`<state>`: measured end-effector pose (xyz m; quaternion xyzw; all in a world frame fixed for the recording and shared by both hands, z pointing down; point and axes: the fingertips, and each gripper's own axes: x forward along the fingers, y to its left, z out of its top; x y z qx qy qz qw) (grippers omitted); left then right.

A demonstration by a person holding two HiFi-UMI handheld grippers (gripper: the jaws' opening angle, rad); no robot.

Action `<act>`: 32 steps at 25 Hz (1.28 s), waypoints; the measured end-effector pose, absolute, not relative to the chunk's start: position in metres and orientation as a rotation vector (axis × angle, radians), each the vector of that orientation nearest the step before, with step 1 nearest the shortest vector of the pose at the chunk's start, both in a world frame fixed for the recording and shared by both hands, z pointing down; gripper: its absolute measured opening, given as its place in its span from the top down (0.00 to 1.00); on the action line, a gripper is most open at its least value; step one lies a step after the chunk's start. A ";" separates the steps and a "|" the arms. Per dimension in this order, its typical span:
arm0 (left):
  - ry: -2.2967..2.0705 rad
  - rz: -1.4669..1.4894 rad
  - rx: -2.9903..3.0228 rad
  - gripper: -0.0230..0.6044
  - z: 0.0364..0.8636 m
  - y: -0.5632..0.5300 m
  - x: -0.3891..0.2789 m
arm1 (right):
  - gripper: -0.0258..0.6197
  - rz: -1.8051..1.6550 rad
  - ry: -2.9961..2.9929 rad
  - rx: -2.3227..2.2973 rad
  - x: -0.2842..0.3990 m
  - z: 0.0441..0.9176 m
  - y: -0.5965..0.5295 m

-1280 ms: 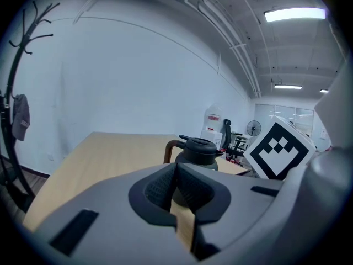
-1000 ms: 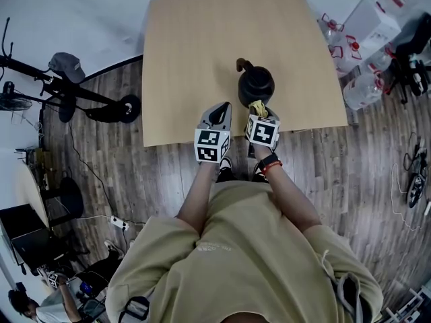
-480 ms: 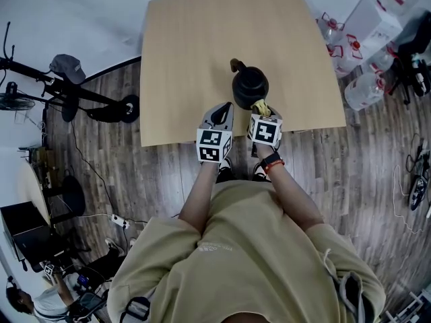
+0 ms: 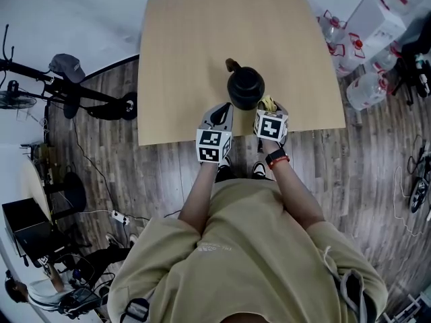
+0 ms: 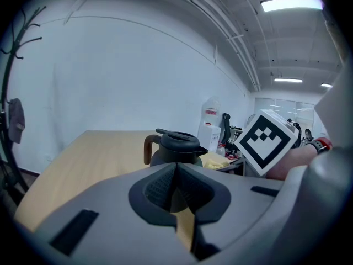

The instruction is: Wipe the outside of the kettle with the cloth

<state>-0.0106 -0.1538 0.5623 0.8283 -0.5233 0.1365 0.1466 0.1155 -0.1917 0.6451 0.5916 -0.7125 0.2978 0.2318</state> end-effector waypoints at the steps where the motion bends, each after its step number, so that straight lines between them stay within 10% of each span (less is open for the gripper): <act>1: -1.507 0.397 2.383 0.92 0.563 -0.155 -0.009 | 0.70 0.832 -1.961 1.627 0.120 0.645 -0.197; 32: -1.609 0.469 2.276 0.92 0.574 -0.167 -0.042 | 0.70 1.295 -2.280 1.339 0.127 0.636 -0.317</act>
